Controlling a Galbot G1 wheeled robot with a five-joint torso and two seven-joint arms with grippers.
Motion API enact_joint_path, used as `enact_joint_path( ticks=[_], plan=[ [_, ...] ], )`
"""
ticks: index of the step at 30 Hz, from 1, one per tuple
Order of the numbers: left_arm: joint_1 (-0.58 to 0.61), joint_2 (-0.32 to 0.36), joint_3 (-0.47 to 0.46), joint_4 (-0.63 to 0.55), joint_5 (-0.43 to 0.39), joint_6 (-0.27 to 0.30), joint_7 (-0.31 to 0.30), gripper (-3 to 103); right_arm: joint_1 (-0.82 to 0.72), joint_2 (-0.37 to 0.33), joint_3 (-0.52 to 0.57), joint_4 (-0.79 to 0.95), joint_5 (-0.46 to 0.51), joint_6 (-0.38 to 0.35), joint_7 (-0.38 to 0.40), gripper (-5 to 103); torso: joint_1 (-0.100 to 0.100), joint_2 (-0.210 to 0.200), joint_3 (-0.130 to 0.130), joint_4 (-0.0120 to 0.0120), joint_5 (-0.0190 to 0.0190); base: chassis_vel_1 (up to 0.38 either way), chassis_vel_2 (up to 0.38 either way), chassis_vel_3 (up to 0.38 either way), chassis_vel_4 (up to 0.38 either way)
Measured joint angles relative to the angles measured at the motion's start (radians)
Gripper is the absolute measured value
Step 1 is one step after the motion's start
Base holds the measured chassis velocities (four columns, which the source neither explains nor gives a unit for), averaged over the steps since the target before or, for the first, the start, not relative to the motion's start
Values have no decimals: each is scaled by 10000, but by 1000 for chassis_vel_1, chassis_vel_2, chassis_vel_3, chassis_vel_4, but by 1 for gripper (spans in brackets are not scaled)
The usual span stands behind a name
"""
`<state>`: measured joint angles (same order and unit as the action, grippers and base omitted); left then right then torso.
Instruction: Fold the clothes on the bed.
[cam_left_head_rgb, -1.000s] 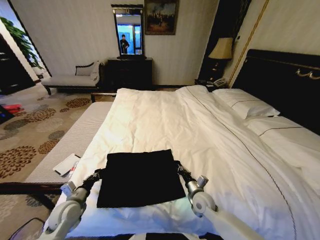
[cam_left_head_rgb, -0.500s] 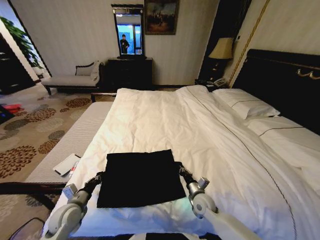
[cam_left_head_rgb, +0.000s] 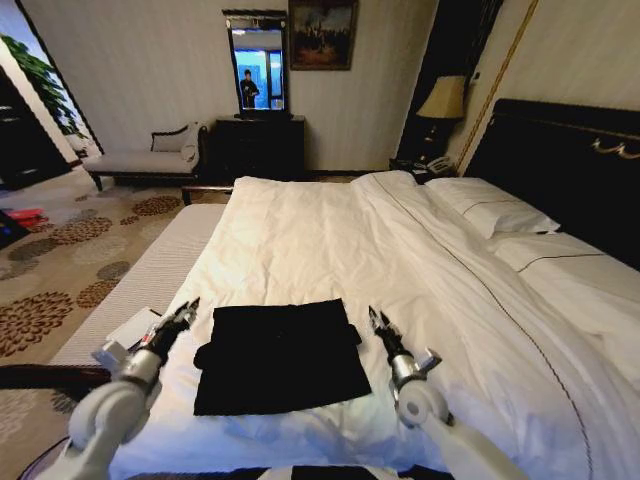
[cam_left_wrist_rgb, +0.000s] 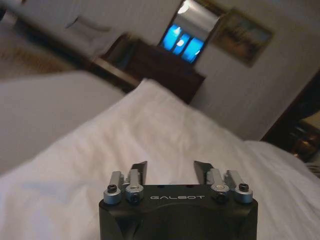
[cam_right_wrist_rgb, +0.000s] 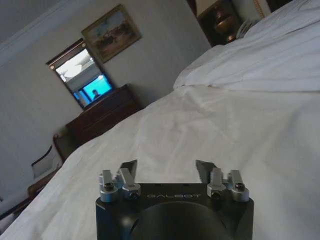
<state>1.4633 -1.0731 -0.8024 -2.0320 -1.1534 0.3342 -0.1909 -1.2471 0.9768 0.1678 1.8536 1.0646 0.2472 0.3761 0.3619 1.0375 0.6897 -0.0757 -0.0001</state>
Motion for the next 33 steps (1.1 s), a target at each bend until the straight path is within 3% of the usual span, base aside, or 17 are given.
enact_joint_path(
  ticks=[2, 5, 6, 8, 9, 10, 14, 25, 27, 29, 32, 33],
  plan=[
    [-137, -57, 52, 186, -74, 165, -66, 59, 122, 25, -46, -66, 9, -21, 38, 65, 0, -1, 0, 0, -1, 0, 0, 0, 0],
    [-861, -434, 222, 1382, -520, 1088, -284, 76, 749, 148, -539, -397, 38, -144, 176, 82, -1, -1, 0, 9, 1, 0, 0, 0, 0],
    [-861, -434, 222, 1382, -520, 1088, -284, 76, 749, 148, -539, -397, 38, -144, 176, 82, -1, -1, 0, 9, 1, 0, 0, 0, 0],
    [-1216, -548, 298, 1963, -616, 1489, -275, 86, 822, 186, -660, -481, 30, -165, 197, 92, -1, 0, 0, 7, -1, 0, 0, 0, 0],
    [-1488, -623, 352, 2405, -662, 1742, -193, 86, 843, 210, -727, -546, 22, -179, 207, 97, 0, 0, 0, -3, -3, 0, 0, 0, 0],
    [-1662, -691, 364, 2686, -697, 1913, -114, 96, 887, 228, -800, -629, 7, -188, 212, 99, -1, -1, 0, -5, -1, 0, 0, 0, 0],
    [-1877, -872, 360, 3060, -718, 2080, 40, 100, 1041, 247, -993, -819, -9, -198, 219, 100, -1, -1, 1, 5, 1, 0, 0, 0, 0],
    [-2767, -1532, 503, 3952, -671, 2053, 303, 102, 1463, 283, -1411, -1046, -161, -310, 524, 100, -2, 0, -1, 1, 3, 0, 0, 0, 0],
    [-2980, -1664, 583, 4163, -633, 2042, 333, 96, 1515, 309, -1477, -1074, -190, -335, 601, 100, -2, 0, -1, 1, 1, 0, 0, 0, 0],
    [-3036, -1700, 604, 4219, -615, 2036, 342, 96, 1528, 316, -1495, -1084, -201, -346, 625, 100, -2, -1, -1, 1, 1, 0, 0, 0, 0],
    [-3259, -1870, 714, 4478, -504, 1984, 437, 81, 1592, 340, -1556, -1120, -248, -388, 724, 100, -3, 0, -1, 2, 2, 0, 0, 0, 0],
    [-3259, -1870, 714, 4478, -504, 1984, 437, 81, 1592, 340, -1556, -1120, -248, -388, 724, 100, -3, 0, -1, 2, 2, 0, 0, 0, 0]
  ],
)
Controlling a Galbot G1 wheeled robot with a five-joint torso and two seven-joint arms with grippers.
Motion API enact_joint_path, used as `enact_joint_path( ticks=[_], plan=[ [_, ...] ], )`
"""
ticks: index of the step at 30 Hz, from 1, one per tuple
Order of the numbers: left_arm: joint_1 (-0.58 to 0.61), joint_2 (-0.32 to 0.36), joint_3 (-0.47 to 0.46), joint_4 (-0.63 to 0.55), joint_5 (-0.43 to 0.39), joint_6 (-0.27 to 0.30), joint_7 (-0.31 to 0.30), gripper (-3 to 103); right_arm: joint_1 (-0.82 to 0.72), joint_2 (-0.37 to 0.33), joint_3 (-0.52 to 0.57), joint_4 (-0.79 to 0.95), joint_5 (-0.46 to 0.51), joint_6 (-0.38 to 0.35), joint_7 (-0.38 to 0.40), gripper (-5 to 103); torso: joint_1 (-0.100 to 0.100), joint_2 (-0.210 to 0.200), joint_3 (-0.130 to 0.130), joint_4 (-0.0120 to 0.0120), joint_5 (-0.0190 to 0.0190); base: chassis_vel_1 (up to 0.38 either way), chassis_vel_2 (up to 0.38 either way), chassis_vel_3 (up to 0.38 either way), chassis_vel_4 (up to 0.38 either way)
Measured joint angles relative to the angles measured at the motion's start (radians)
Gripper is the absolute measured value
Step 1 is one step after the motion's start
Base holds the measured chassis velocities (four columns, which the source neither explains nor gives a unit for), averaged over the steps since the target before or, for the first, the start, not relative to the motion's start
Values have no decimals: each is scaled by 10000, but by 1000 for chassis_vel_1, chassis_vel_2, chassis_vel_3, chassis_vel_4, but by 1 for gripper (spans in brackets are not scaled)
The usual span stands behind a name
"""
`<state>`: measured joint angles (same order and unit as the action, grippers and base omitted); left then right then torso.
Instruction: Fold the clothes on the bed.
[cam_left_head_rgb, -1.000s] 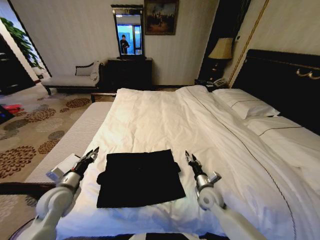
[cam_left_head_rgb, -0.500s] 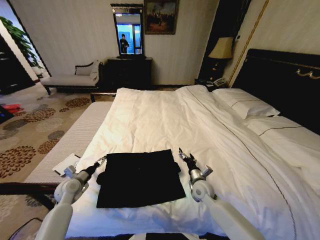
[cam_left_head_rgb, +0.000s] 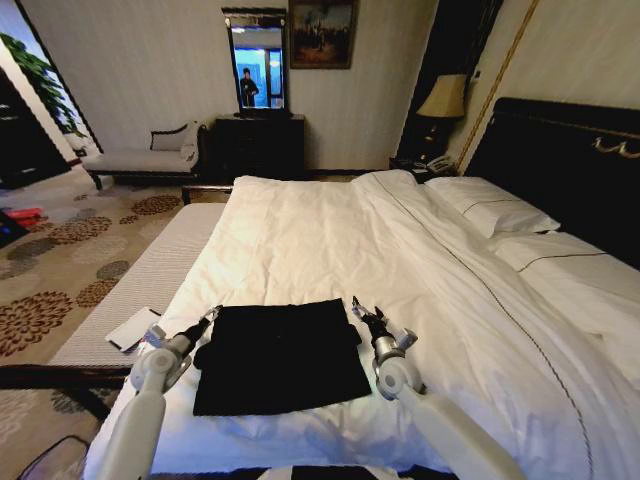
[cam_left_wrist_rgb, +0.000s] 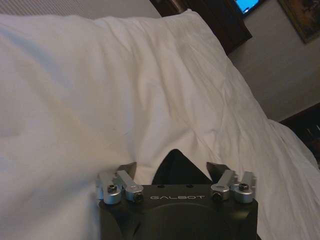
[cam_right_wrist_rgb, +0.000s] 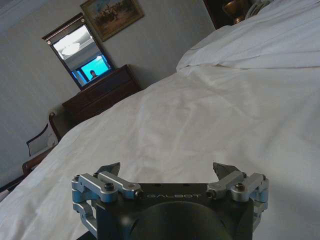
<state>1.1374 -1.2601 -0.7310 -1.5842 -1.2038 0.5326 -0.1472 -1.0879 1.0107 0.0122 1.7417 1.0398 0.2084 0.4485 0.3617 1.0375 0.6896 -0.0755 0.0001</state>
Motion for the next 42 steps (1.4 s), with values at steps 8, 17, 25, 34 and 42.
enact_joint_path(
  ticks=[8, 17, 25, 34, 42],
  plan=[
    [-96, -75, 138, 171, 238, -215, 244, 48, 159, 43, -58, -230, -35, -21, 117, 100, 0, 0, 0, 0, -2, 0, 0, 0, 0],
    [-128, -58, 167, 196, 288, -308, 316, 20, 376, 192, -212, -482, -77, -47, 204, 100, 0, 1, 0, 0, -2, 0, 0, 0, 0],
    [-116, 110, 92, 132, 281, -388, 331, 1, 851, 296, -395, -1176, 8, -237, -315, 100, 0, 2, 0, 0, -1, 0, 0, 0, 0],
    [13, 257, -36, -76, 247, -480, 321, 1, 1419, 617, -676, -2415, 1124, -527, -2282, 100, 0, 1, 0, -1, -2, 0, 0, 0, 0],
    [251, 315, -169, -267, 244, -585, 319, 1, 1621, 1135, -854, -3029, 1580, -257, -3876, 100, 0, 2, 0, 0, -2, 0, 0, 0, 0]
  ],
)
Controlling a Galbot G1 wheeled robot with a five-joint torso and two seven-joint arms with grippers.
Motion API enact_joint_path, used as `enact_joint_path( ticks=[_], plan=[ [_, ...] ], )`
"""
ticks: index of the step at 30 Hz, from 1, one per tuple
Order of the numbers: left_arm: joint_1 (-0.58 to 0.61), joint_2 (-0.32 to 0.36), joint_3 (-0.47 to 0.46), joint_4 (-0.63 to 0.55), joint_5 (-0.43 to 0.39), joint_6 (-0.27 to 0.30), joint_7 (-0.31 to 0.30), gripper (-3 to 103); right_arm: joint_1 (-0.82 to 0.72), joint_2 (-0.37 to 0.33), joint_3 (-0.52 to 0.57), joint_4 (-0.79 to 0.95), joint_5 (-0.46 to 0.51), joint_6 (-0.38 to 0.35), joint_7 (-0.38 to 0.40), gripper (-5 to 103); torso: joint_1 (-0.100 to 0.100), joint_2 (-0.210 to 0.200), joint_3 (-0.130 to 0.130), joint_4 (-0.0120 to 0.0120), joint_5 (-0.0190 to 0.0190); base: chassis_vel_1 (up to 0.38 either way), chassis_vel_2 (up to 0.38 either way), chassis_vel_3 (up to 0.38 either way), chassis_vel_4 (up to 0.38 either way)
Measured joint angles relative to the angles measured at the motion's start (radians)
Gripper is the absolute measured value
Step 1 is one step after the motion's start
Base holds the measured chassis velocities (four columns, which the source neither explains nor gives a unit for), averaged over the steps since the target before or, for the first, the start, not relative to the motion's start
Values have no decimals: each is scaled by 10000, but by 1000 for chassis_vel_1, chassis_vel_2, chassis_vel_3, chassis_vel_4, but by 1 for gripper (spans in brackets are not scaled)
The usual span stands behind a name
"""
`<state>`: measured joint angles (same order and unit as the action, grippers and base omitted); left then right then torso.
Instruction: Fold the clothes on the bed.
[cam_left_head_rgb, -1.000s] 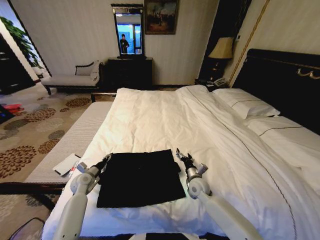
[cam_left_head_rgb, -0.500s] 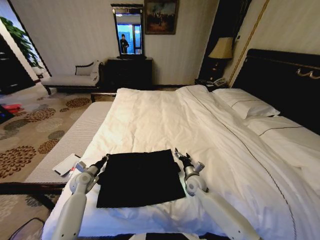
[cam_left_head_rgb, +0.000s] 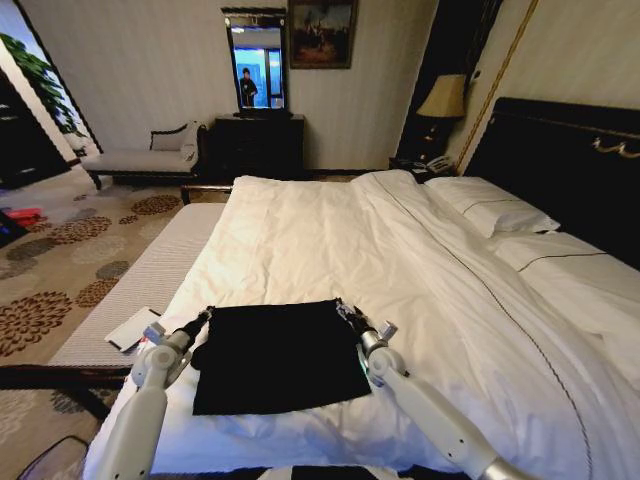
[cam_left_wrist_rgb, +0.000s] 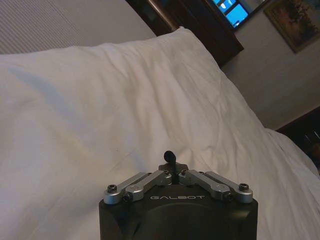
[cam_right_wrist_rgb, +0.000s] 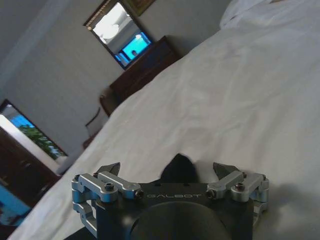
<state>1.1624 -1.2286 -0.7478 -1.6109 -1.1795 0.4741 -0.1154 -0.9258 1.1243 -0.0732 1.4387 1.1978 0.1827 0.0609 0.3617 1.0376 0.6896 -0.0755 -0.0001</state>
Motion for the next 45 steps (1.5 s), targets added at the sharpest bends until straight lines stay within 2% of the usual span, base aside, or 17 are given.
enact_joint_path(
  ticks=[10, 11, 13, 16, 18, 22, 23, 26, 27, 29, 31, 35, 41, 45],
  plan=[
    [151, 5, -33, -128, 66, -76, 9, 1, 156, 384, -71, -431, -17, 25, -280, 101, 0, 0, 0, 0, 1, 0, 0, 0, 0],
    [162, 1, -36, -139, 71, -81, 9, 1, 149, 384, -70, -435, -17, 23, -282, 90, -1, 0, 0, 0, 1, 0, 0, 0, 0],
    [172, -1, -39, -149, 77, -85, 10, 1, 137, 379, -69, -435, -17, 20, -283, 90, 0, 0, 0, 0, 1, 0, 0, 0, 0],
    [202, -1, -47, -188, 98, -104, 12, 1, 97, 316, -28, -404, -5, 7, -260, 74, 0, 0, 0, 0, 1, 0, 0, 0, 0],
    [206, 0, -48, -196, 100, -107, 14, 1, 95, 304, -19, -400, -4, 5, -254, 74, 0, 0, -1, 0, 1, 0, 0, 0, 0],
    [239, -1, -53, -261, 138, -134, 17, 1, 100, 260, 37, -395, -11, 3, -200, 52, 0, 0, 0, 0, 1, 0, 0, 0, 0],
    [239, -1, -53, -261, 138, -134, 17, 1, 100, 260, 37, -395, -11, 3, -200, 52, 0, 0, 0, 0, 1, 0, 0, 0, 0],
    [271, -7, -60, -308, 162, -170, 26, 1, 107, 243, 61, -369, -21, 3, -192, 37, 0, 0, 0, 0, 1, 0, 0, 0, 0],
    [271, -7, -60, -308, 162, -170, 26, 1, 107, 243, 61, -369, -21, 3, -192, 37, 0, 0, 0, 0, 1, 0, 0, 0, 0],
    [275, -6, -67, -344, 170, -195, 29, 1, 115, 211, 70, -327, -31, 3, -197, 26, 0, 0, 0, 0, 1, 0, 0, 0, 0],
    [275, -2, -68, -351, 170, -200, 30, 1, 117, 203, 75, -313, -31, 3, -198, 26, 0, 0, 0, 0, 1, 0, 0, 0, 0],
    [269, 14, -114, -449, 171, -359, 169, 1, 115, 129, 168, -152, -30, 88, -252, 4, 0, -1, 0, 0, 1, 0, 0, 0, 0],
    [403, 4, -332, -946, -3, -907, 709, 1, -12, -32, 435, 396, 35, 451, -503, 2, 0, 0, 0, 3, 2, 0, 0, 0, 0],
    [769, -207, -684, -2031, -600, -1240, 1110, 1, -475, -226, 1002, 1596, 523, 840, -878, 2, 0, 0, 0, 0, 2, 0, 0, 0, 0]
  ],
)
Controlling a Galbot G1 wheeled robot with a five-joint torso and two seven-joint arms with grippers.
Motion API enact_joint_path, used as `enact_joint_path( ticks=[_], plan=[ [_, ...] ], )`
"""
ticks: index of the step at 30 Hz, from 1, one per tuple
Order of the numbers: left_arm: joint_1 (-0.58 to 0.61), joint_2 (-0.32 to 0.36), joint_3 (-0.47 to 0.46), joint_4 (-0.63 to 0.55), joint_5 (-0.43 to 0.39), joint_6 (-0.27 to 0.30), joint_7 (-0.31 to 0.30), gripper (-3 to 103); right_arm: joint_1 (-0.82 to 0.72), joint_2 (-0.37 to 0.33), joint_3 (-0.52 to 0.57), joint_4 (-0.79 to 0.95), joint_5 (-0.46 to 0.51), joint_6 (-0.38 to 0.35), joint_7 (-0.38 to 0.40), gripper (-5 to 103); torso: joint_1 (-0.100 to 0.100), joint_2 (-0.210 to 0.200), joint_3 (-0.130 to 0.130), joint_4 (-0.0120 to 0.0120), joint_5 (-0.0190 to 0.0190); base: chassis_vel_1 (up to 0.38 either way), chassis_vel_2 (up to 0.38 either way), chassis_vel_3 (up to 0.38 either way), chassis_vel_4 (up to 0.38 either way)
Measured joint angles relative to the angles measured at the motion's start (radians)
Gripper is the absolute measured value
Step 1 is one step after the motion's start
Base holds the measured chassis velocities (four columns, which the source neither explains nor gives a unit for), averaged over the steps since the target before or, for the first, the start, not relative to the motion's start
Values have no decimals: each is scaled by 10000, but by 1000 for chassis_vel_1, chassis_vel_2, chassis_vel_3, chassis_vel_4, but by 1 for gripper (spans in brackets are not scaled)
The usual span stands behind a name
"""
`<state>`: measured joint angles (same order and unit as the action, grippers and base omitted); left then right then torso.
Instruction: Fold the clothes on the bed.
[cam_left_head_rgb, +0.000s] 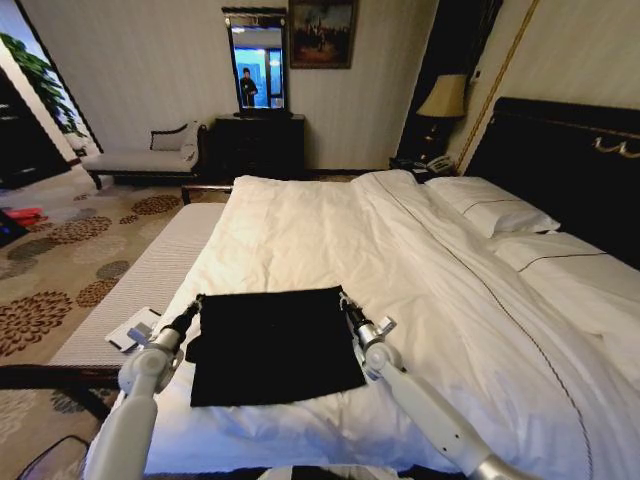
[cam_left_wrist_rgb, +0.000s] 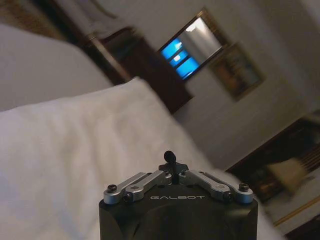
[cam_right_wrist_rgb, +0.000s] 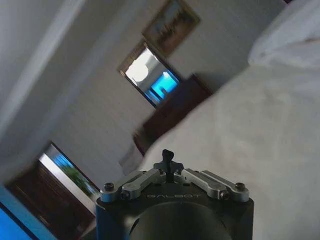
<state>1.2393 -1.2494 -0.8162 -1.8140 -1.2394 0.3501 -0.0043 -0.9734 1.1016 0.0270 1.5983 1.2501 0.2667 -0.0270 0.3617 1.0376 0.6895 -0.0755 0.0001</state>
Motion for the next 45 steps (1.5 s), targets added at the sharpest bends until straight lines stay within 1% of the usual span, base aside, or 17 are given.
enact_joint_path(
  ticks=[2, 6, 7, 9, 11, 14, 16, 17, 19, 21, 22, 23, 26, 27, 32, 37, 45],
  plan=[
    [63, -48, -53, -165, -77, -32, 41, 1, -81, -12, 95, 189, 70, 41, -58, 2, 0, 0, 0, -2, 0, 0, 0, 0, 0],
    [537, -460, -529, -1396, -774, -105, 296, 1, -702, -15, 856, 1428, 370, 305, -631, 2, -1, 0, 0, 0, 0, 0, 0, 0, 0],
    [537, -460, -529, -1396, -774, -105, 296, 1, -702, -15, 856, 1428, 370, 305, -631, 2, -1, 0, 0, 0, 0, 0, 0, 0, 0],
    [745, -696, -751, -1961, -1073, -107, 378, 1, -1018, 47, 1229, 1933, 528, 486, -1143, 2, -2, 0, -1, 0, 0, 0, 0, 0, 0],
    [815, -772, -815, -2155, -1144, -107, 403, 1, -1114, 79, 1335, 2069, 562, 542, -1298, 2, -2, 0, 0, 0, 0, 0, 0, 0, 0],
    [1141, -1049, -1063, -3037, -1412, -98, 465, 1, -1614, 278, 1912, 2739, 667, 767, -2014, 2, -2, 0, -1, 0, -1, 0, 0, 0, 0],
    [1335, -1160, -1169, -3535, -1549, -79, 469, 1, -1881, 378, 2220, 3112, 704, 844, -2311, 2, -2, 0, -1, 0, 0, 0, 0, 0, 0],
    [1335, -1160, -1169, -3535, -1549, -79, 469, 1, -1881, 378, 2220, 3112, 704, 844, -2311, 2, -2, 0, -1, 0, 0, 0, 0, 0, 0],
    [1618, -1260, -1308, -4246, -1754, -51, 465, 1, -2238, 414, 2582, 3640, 708, 887, -2549, 2, -2, 1, -1, 1, 0, 0, 0, 0, 0],
    [1792, -1297, -1398, -4699, -1905, -43, 433, 1, -2469, 410, 2799, 4015, 701, 890, -2604, 2, -2, 0, -1, 0, 1, 0, 0, 0, 0],
    [1792, -1297, -1398, -4699, -1905, -43, 433, 1, -2469, 410, 2799, 4015, 701, 890, -2604, 2, -2, 0, -1, 0, 1, 0, 0, 0, 0],
    [1956, -1317, -1495, -5105, -2073, -33, 359, 1, -2709, 372, 3037, 4424, 691, 891, -2616, 2, -2, 0, -1, 0, 0, 0, 0, 0, 0],
    [2229, -1299, -1679, -5720, -2283, -28, 230, 1, -3065, 235, 3396, 5089, 646, 891, -2589, 2, -2, 0, -1, 0, -1, 0, 0, 0, 0],
    [2229, -1299, -1679, -5720, -2283, -28, 230, 1, -3065, 235, 3396, 5089, 646, 891, -2589, 2, -2, 0, -1, 0, -1, 0, 0, 0, 0],
    [2567, -1257, -1930, -6533, -2510, -17, 128, 1, -3518, 70, 3760, 5855, 381, 928, -2513, 2, -2, 1, -1, 0, -1, 0, 0, 0, 0],
    [2632, -1255, -2091, -6935, -2792, 30, -26, 1, -3625, 39, 3928, 6155, 351, 946, -2445, 2, -1, 1, 0, 0, -1, 0, 0, 0, 0],
    [2784, -1300, -2144, -6941, -2823, 43, -92, 1, -3665, -83, 4084, 6291, 297, 956, -2366, 2, 0, 0, 0, 1, -1, 0, 0, 0, 0]
  ],
)
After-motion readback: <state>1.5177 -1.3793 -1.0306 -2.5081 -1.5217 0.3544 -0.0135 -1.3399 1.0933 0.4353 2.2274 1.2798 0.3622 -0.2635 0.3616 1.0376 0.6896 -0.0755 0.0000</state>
